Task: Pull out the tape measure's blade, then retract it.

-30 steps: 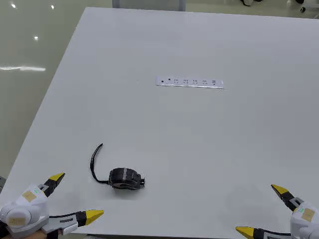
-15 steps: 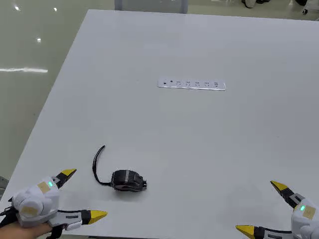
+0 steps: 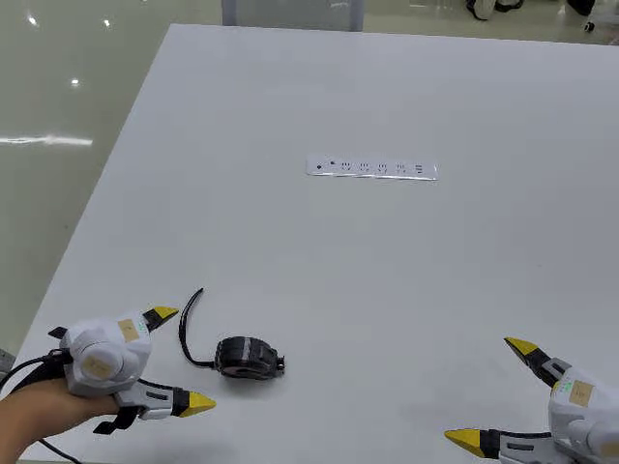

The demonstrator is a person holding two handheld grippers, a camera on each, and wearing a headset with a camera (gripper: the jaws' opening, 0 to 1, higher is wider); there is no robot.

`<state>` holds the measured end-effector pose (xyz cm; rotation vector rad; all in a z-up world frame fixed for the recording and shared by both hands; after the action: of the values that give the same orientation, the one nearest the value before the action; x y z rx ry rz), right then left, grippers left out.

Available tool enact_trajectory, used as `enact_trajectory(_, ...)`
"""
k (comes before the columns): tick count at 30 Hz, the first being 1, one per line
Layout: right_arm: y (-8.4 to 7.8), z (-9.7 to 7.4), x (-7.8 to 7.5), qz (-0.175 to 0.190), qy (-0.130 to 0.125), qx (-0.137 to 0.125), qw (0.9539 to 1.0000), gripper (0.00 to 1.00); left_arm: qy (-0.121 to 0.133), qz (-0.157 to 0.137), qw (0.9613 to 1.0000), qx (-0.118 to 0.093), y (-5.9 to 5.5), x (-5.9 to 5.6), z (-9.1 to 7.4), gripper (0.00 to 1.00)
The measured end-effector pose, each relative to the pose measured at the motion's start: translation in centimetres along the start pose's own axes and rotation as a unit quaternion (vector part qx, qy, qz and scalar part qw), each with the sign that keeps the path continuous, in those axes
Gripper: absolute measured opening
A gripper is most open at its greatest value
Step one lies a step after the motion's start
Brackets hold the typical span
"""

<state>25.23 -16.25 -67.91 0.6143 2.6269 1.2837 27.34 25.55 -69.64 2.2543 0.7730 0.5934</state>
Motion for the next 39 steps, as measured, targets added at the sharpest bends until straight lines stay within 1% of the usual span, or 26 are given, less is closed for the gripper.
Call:
enact_trajectory(2, 0.3, 0.2, 0.0, -0.002, 0.004, 0.001, 1.0000, 1.00, -0.011, 0.009, 0.9999, 0.002, 0.6, -0.1, 0.6, 0.88)
enact_trajectory(4, 0.5, 0.5, -0.1, -0.005, 0.009, 0.002, 0.9999, 1.00, -0.030, 0.033, 0.9989, 0.011, 0.9, -0.5, 1.2, 0.88)
enact_trajectory(5, 0.6, 0.6, 0.0, -0.006, 0.012, 0.001, 0.9999, 1.00, -0.039, 0.053, 0.9976, 0.019, 0.9, -0.7, 1.5, 0.88)
enact_trajectory(6, 0.9, 0.7, 0.0, -0.007, 0.014, 0.001, 0.9999, 1.00, -0.044, 0.081, 0.9954, 0.027, 1.1, -0.8, 1.8, 0.88)
enact_trajectory(8, 1.2, 0.9, -0.1, -0.012, 0.018, 0.001, 0.9998, 1.00, -0.057, 0.106, 0.9922, 0.033, 1.5, -1.1, 2.4, 0.88)
enact_trajectory(9, 1.2, 1.1, -0.2, -0.013, 0.019, 0.001, 0.9997, 1.00, -0.064, 0.111, 0.9911, 0.039, 1.6, -1.2, 2.6, 0.88)
enact_trajectory(10, 1.2, 1.2, -0.2, -0.014, 0.020, 0.001, 0.9997, 1.00, -0.066, 0.117, 0.9897, 0.050, 1.6, -1.2, 2.9, 0.87)
enact_trajectory(11, 1.3, 1.4, -0.3, -0.015, 0.022, 0.000, 0.9996, 1.00, -0.069, 0.132, 0.9871, 0.059, 1.6, -1.1, 3.2, 0.86)
enact_trajectory(13, 1.6, 1.8, -0.1, -0.018, 0.025, 0.001, 0.9995, 1.00, -0.075, 0.133, 0.9866, 0.056, 2.1, -1.3, 3.6, 0.85)
enact_trajectory(15, 2.0, 2.1, 0.0, -0.016, 0.028, -0.002, 0.9995, 1.00, -0.082, 0.137, 0.9853, 0.060, 2.2, -1.3, 3.9, 0.85)
enact_trajectory(18, 2.7, 2.7, 0.2, -0.018, 0.035, -0.011, 0.9991, 1.00, -0.093, 0.151, 0.9822, 0.062, 2.5, -1.6, 4.3, 0.85)
enact_trajectory(21, 3.1, 3.3, 0.3, -0.036, 0.041, -0.004, 0.9985, 1.00, -0.100, 0.163, 0.9793, 0.067, 2.5, -1.6, 4.7, 0.84)
enact_trajectory(23, 3.3, 3.6, 0.3, -0.038, 0.044, -0.005, 0.9983, 1.00, -0.102, 0.170, 0.9775, 0.073, 2.4, -1.6, 4.9, 0.82)
enact_trajectory(25, 3.7, 3.8, 0.3, -0.042, 0.046, -0.004, 0.9981, 1.00, -0.096, 0.190, 0.9727, 0.093, 2.2, -1.3, 5.3, 0.79)
enact_trajectory(26, 3.9, 4.0, 0.3, -0.041, 0.048, -0.004, 0.9980, 1.00, -0.092, 0.204, 0.9689, 0.106, 2.0, -1.2, 5.6, 0.76)
enact_trajectory(27, 4.0, 4.1, 0.2, -0.041, 0.049, -0.004, 0.9979, 1.00, -0.095, 0.202, 0.9694, 0.102, 2.1, -1.4, 5.8, 0.76)
enact_trajectory(28, 4.1, 4.3, 0.2, -0.043, 0.051, -0.004, 0.9977, 1.00, -0.101, 0.200, 0.9691, 0.104, 2.1, -1.5, 6.0, 0.76)
enact_trajectory(30, 4.4, 4.6, 0.1, -0.049, 0.056, -0.003, 0.9972, 1.00, -0.110, 0.195, 0.9681, 0.112, 2.1, -1.8, 6.4, 0.76)
enact_trajectory(31, 4.7, 4.9, 0.2, -0.052, 0.060, -0.005, 0.9968, 1.00, -0.116, 0.199, 0.9663, 0.115, 2.2, -2.0, 6.6, 0.76)
enact_trajectory(33, 5.0, 5.2, 0.2, -0.055, 0.066, -0.004, 0.9963, 1.00, -0.124, 0.202, 0.9643, 0.118, 2.3, -2.3, 6.8, 0.75)
enact_trajectory(36, 5.5, 6.0, 0.0, -0.063, 0.073, 0.004, 0.9953, 1.00, -0.142, 0.200, 0.9610, 0.128, 2.5, -2.9, 7.2, 0.68)
enact_trajectory(39, 6.1, 6.7, -0.1, -0.070, 0.080, 0.004, 0.9943, 1.00, -0.155, 0.204, 0.9571, 0.136, 2.3, -3.3, 7.5, 0.59)
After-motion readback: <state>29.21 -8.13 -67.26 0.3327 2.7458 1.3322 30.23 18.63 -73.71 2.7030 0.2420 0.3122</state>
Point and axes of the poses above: the centre of the closed fingertips' face, and the gripper's own axes: z roughly forward along the fingers, x roughly to its left, y roughly out of its top, the point moved 6 cm from there along -z, roughly backward along the fingers, and after that the axes turned 13 degrees about y, right-handed, at the moved point
